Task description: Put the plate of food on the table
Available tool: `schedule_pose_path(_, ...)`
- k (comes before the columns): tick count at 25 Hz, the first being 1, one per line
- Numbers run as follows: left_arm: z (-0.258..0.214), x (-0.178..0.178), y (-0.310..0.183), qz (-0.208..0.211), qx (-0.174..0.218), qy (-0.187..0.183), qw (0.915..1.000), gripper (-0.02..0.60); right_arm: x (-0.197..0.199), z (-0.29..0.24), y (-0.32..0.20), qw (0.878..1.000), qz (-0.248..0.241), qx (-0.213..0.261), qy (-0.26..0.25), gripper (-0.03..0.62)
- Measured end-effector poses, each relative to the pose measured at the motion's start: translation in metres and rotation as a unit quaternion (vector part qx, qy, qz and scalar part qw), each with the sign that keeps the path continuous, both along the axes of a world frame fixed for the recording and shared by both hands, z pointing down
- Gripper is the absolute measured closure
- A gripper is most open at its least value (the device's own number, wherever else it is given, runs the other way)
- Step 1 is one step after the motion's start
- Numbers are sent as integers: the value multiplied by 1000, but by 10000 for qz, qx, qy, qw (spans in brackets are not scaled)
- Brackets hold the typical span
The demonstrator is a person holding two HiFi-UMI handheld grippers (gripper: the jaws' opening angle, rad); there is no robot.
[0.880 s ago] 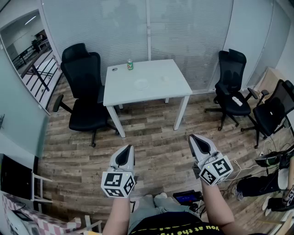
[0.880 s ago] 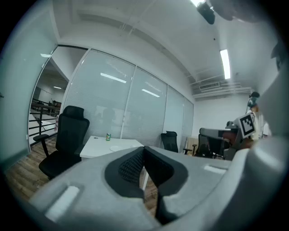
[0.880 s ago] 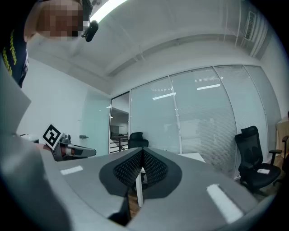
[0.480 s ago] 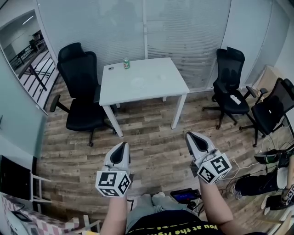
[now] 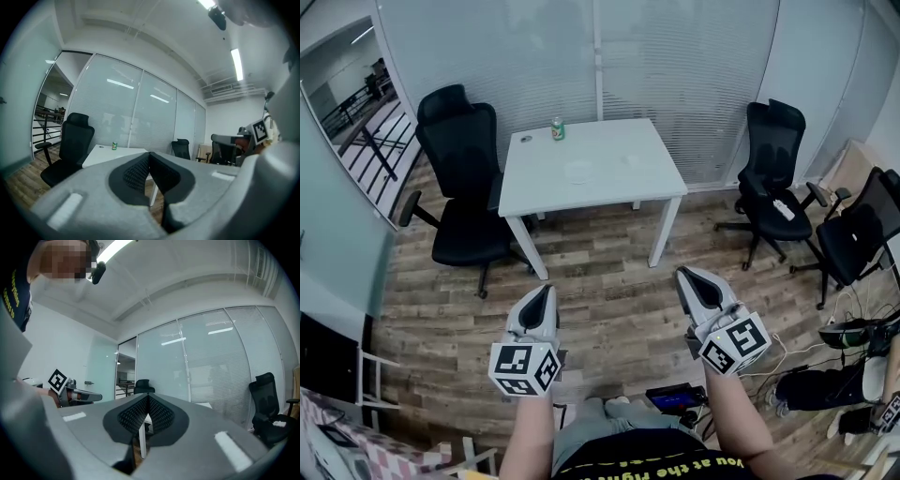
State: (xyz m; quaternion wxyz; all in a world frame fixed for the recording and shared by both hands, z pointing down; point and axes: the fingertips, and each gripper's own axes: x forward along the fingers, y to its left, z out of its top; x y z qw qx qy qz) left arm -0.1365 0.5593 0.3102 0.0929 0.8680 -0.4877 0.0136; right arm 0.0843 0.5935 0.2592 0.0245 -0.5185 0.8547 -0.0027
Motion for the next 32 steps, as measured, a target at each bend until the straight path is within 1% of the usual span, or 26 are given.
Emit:
schedule_pose_path(5,7,-1,-13,-137,-29,-14,9999,581,9,8,-15,10000,-20,-52,-24,588)
schedule_pose_path(10,16,3,-24,-163,-125,-84,9998,581,16,20,-31,9998,-14,-173,-108,588)
schedule_pose_path(16,25,2,-59,-187,-189,-74,9996,581,16,30,-62,9996,-13,-286,-78,588)
schedule_pose_path(23,34,5,-129,-79,-188,-16,9998,581,18,37,-121,9995,104,-282,-14,588)
schedule_pose_path(28,39,6,-195,-4,-258,-18,9997,581,15,43,-183,9992,161,-360,-38,588)
schedule_pose_path(32,36,1,-248,-35,-272,-20,9996,581,10,40,-233,9992,135,-388,-20,588)
